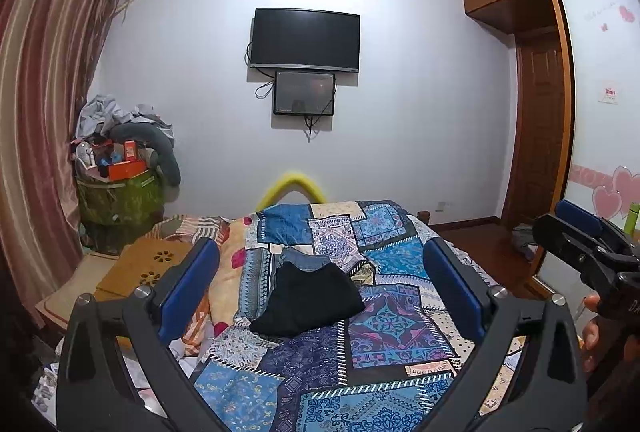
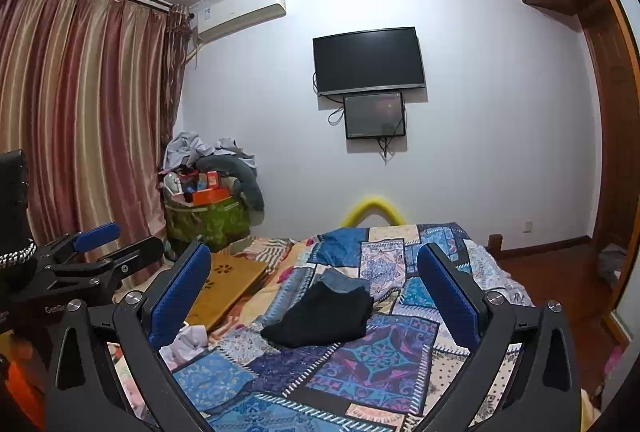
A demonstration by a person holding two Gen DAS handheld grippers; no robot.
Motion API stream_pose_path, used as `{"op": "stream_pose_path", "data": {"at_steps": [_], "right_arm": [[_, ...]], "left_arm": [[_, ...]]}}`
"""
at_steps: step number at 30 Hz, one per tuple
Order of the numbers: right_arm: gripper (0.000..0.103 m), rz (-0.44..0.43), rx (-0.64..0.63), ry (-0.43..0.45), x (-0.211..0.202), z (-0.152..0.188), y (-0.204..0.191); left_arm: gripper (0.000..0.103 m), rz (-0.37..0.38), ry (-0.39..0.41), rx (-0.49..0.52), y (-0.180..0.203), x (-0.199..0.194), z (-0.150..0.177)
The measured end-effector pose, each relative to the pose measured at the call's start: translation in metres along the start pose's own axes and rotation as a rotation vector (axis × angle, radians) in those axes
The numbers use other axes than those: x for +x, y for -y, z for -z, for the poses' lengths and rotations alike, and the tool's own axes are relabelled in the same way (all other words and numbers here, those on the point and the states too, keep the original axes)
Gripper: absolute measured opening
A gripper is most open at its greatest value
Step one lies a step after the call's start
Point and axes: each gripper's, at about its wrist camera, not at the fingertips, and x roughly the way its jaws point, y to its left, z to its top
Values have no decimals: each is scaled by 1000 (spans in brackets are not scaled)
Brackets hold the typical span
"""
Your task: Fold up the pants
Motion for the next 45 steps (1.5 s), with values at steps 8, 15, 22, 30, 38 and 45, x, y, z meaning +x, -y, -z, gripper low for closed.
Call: {"op": "stream_pose_path", "data": {"at_steps": [8, 15, 22, 30, 38, 45], "right_arm": [[103, 9, -2, -4, -1, 0, 0], [103, 12, 2, -3, -3, 1, -1], [103, 18, 0, 3, -5, 1, 0], [103, 20, 14, -3, -4, 1, 3], [103, 25, 13, -4, -5, 2, 3], [103, 32, 15, -2, -6, 3, 3]], "left_arm": [[103, -4, -9, -2, 1, 4, 1], [103, 0, -9, 3, 2, 3, 2], [103, 5, -5, 2, 4, 2, 1], [103, 8, -6, 6, 6, 2, 0], [103, 19, -12, 8, 6, 4, 1], [103, 37, -11, 14, 7, 3, 3]]}}
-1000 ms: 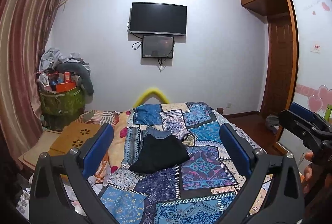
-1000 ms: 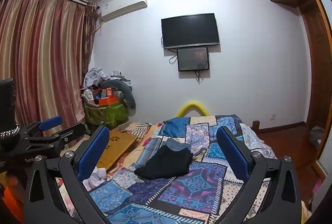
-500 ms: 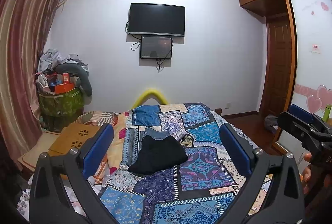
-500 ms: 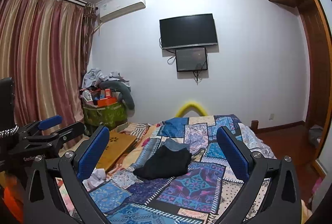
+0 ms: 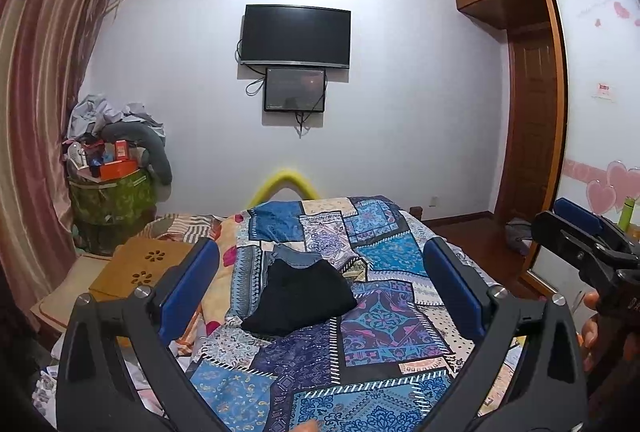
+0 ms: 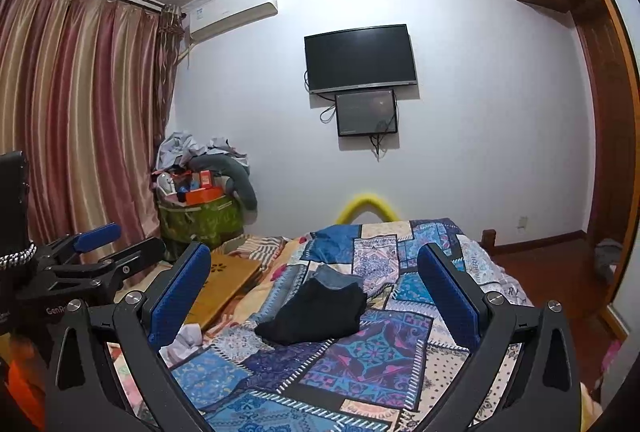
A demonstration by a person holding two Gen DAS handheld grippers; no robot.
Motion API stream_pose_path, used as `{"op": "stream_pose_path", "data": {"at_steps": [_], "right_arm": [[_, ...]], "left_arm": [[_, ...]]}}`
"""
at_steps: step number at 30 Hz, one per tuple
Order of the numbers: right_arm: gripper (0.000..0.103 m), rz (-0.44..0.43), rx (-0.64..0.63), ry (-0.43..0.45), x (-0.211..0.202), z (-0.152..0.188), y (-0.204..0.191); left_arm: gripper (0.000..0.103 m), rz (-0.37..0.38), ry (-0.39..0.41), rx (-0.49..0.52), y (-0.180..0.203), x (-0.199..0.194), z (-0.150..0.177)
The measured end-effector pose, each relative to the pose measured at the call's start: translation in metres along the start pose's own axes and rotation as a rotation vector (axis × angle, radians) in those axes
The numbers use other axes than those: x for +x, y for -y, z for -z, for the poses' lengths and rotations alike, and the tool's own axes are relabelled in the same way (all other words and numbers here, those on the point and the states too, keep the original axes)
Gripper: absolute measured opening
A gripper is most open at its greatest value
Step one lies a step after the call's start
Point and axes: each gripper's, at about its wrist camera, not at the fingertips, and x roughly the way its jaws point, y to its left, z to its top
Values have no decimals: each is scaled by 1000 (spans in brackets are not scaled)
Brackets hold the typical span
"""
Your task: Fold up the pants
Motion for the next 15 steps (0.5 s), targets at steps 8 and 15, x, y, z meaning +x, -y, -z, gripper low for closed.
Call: {"op": "stream_pose_path", "data": {"at_steps": [8, 15], "right_arm": [[103, 3, 2, -3, 1, 0, -3], [103, 2, -1, -10, 2, 1, -3]], "left_arm": [[103, -11, 7, 9, 1, 0, 0], [103, -4, -1, 5, 1, 0, 2]]}}
